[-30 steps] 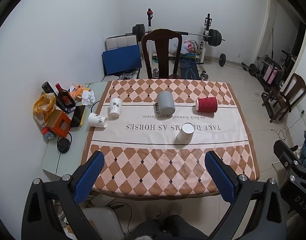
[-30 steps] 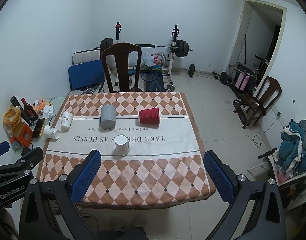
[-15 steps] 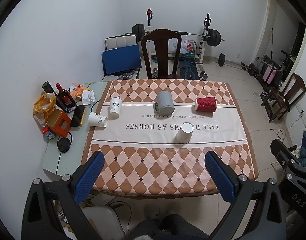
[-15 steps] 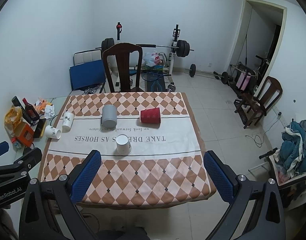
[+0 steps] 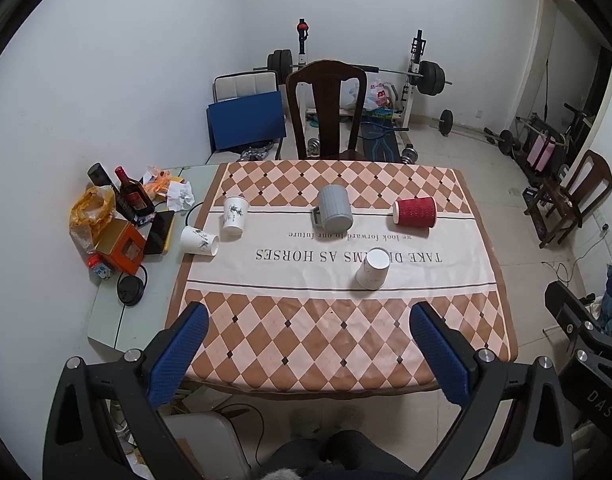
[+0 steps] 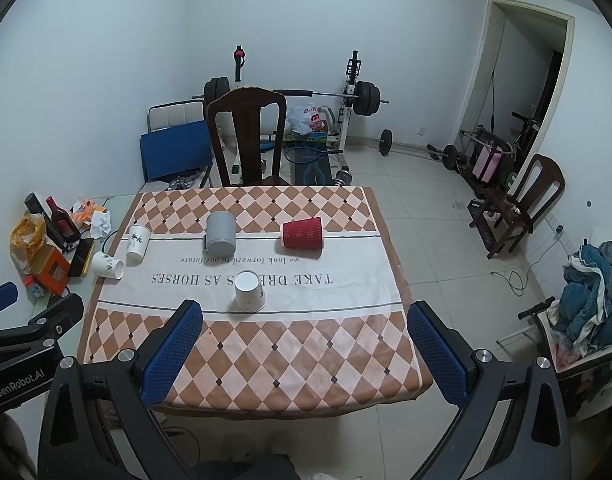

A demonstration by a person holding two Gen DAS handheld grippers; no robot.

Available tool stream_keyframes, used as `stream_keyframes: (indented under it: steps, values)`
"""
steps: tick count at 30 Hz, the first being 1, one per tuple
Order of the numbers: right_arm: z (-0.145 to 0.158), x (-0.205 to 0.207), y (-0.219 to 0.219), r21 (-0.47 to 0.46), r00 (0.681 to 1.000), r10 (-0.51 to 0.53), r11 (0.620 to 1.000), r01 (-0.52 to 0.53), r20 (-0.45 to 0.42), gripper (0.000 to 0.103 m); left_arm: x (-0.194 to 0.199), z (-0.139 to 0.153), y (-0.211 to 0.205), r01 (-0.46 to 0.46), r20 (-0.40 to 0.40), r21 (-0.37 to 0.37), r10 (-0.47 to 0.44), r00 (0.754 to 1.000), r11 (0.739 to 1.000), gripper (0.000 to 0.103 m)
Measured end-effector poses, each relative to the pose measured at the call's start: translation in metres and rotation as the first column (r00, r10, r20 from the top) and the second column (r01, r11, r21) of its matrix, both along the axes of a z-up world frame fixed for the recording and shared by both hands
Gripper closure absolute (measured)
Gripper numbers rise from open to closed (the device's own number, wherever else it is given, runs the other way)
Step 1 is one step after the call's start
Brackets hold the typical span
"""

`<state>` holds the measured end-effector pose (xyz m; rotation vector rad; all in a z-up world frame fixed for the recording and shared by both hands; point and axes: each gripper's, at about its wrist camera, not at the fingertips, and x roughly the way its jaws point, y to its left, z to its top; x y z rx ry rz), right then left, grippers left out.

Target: Flip cup upside down

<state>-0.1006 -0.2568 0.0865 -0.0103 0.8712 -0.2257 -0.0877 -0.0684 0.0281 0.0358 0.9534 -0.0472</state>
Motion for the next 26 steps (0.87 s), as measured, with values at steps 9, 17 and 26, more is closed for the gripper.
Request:
stream_keyframes:
  steps: [9, 17, 26]
  values:
    - [0.002, 0.001, 0.000, -0.002, 1.000, -0.001, 1.000, 0.001, 0.002, 0.000, 0.001, 0.002, 0.000, -0.003, 0.004, 0.003, 0.003, 1.000, 1.000, 0.000]
    - [0.006, 0.005, 0.002, -0.007, 1.000, -0.005, 1.000, 0.005, 0.004, 0.000, 0.003, 0.004, -0.002, -0.003, 0.003, -0.001, 0.003, 1.000, 1.000, 0.000]
    - [0.007, 0.006, 0.002, -0.004, 1.000, -0.008, 1.000, 0.008, 0.004, 0.000, 0.010, 0.015, -0.012, 0.007, 0.017, -0.008, -0.006, 1.000, 1.000, 0.000]
